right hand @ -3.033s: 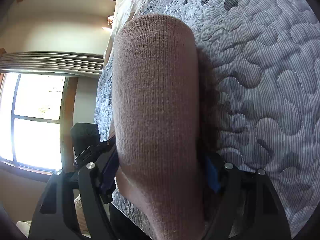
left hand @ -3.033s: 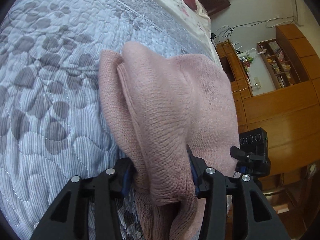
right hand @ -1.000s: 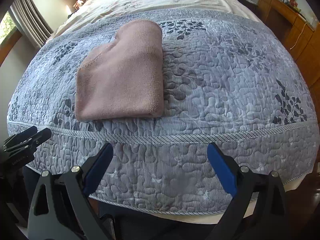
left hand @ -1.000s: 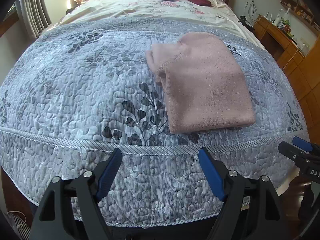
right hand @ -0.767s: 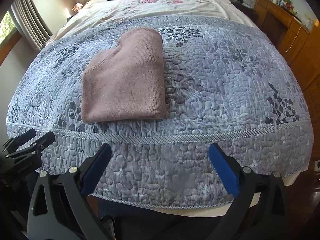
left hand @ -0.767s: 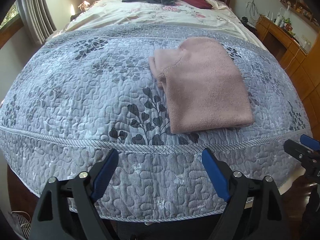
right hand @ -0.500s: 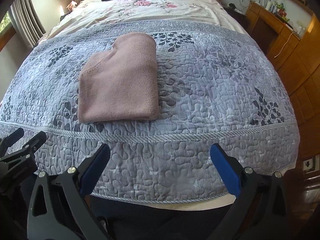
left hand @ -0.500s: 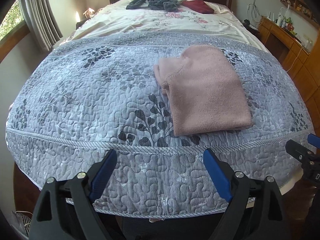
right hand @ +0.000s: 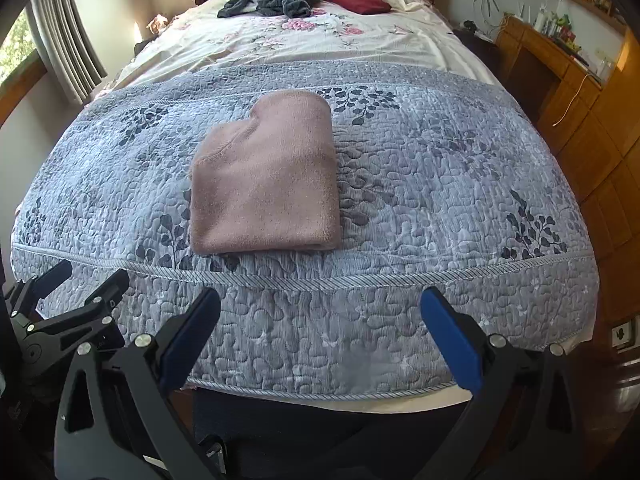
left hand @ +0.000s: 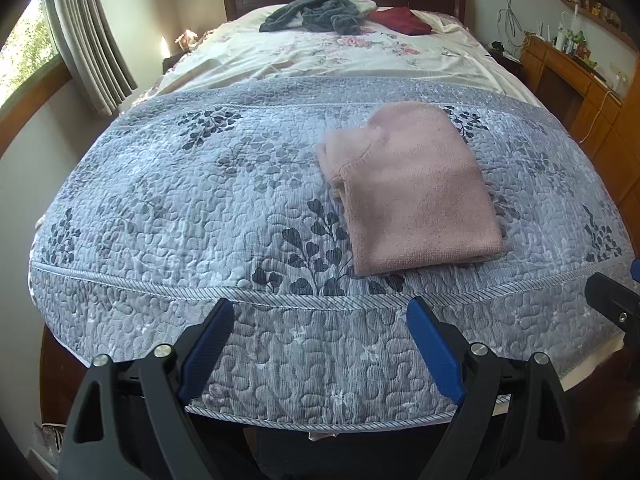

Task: Fold small clothes

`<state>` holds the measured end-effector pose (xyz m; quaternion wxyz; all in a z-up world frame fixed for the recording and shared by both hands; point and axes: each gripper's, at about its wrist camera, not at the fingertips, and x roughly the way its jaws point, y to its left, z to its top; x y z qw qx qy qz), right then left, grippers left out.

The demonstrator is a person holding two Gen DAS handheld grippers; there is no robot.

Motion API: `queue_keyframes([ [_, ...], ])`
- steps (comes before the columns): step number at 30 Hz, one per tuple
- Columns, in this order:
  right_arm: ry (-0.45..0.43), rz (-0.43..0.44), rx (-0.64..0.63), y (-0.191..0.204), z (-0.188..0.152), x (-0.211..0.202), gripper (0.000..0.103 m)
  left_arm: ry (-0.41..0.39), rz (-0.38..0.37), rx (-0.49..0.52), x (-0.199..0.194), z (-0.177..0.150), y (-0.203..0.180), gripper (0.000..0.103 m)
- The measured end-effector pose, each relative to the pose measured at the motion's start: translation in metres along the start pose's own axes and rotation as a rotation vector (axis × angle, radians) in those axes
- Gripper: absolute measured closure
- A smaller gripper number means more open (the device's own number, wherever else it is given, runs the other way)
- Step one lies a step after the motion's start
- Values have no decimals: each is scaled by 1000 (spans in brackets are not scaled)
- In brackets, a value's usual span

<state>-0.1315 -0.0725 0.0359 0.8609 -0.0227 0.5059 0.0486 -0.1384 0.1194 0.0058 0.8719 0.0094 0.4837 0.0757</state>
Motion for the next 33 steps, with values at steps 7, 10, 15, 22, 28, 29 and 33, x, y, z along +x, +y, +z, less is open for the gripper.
queue_keyframes([
  [7,14,6,15,-1,-1,5,3,1,4,0,0,0,1,15],
  [10,22,9,26,-4,0,9,3,1,9,5,0,0,0,15],
  [15,32,4,29,-6,0,14,3,5,15,17,2,1,-2,15],
  [22,51,4,39,-10,0,22,3,15,18,22,5,1,-2,15],
  [28,60,-2,38,-11,0,27,3,21,19,26,7,1,-1,15],
  [29,61,-1,38,-12,0,27,3,23,19,26,7,1,-2,15],
  [33,61,-1,39,-11,0,27,3,24,21,28,8,2,-2,15],
])
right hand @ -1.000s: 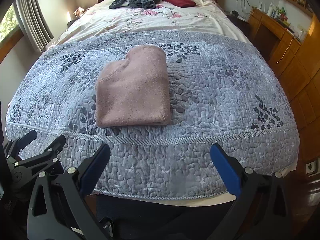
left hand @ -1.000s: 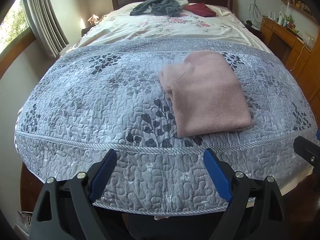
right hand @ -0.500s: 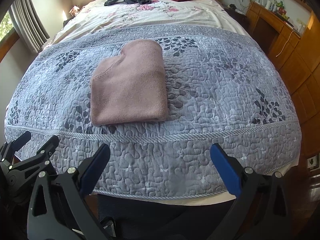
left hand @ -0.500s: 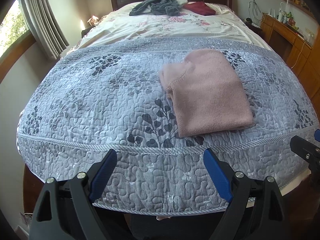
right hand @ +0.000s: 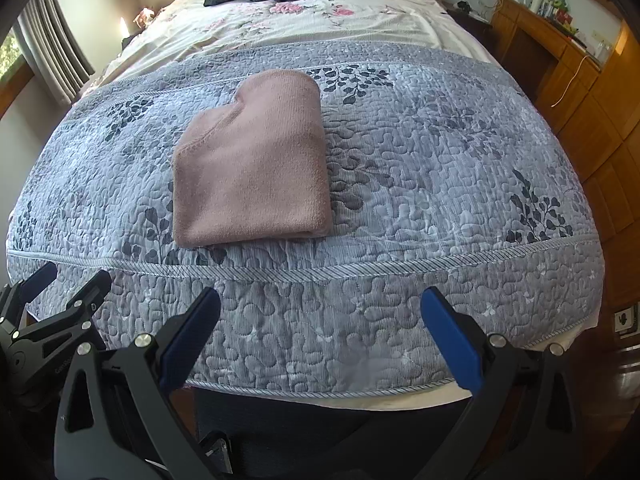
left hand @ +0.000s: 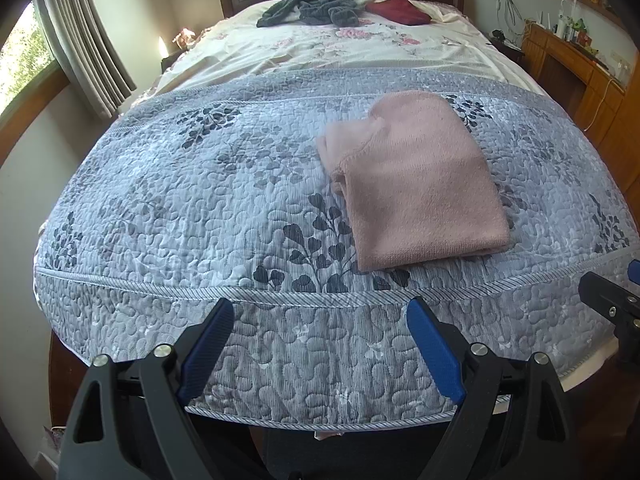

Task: Fold small clothes

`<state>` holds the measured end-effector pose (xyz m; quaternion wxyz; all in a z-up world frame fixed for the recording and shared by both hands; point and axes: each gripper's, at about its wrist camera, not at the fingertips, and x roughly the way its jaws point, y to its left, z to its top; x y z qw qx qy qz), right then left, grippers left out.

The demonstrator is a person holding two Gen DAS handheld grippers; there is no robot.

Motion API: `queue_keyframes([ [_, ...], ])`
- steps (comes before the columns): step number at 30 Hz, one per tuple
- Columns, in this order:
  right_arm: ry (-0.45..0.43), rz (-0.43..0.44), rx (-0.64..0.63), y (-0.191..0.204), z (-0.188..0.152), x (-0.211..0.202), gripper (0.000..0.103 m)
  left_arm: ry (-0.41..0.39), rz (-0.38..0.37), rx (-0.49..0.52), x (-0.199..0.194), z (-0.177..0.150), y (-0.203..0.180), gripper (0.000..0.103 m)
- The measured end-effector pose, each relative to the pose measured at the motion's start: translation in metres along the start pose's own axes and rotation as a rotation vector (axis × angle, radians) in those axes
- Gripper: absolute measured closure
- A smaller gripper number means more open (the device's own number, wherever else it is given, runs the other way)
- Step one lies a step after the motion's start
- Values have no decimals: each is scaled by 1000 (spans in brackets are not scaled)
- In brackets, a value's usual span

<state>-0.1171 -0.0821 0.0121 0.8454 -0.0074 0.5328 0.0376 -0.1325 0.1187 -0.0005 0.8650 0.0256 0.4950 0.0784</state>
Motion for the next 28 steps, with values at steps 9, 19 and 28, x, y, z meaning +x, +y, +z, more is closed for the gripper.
queue_keyframes([
  [9,-2,2,-4,-2,0,1,3,10,-2,6,3,0,0,15],
  [19,-14,-4,-12,-3,2,1,3,6,0,9,3,1,0,15],
  [28,4,-8,5,-6,2,4,3,5,0,12,3,1,-1,15],
])
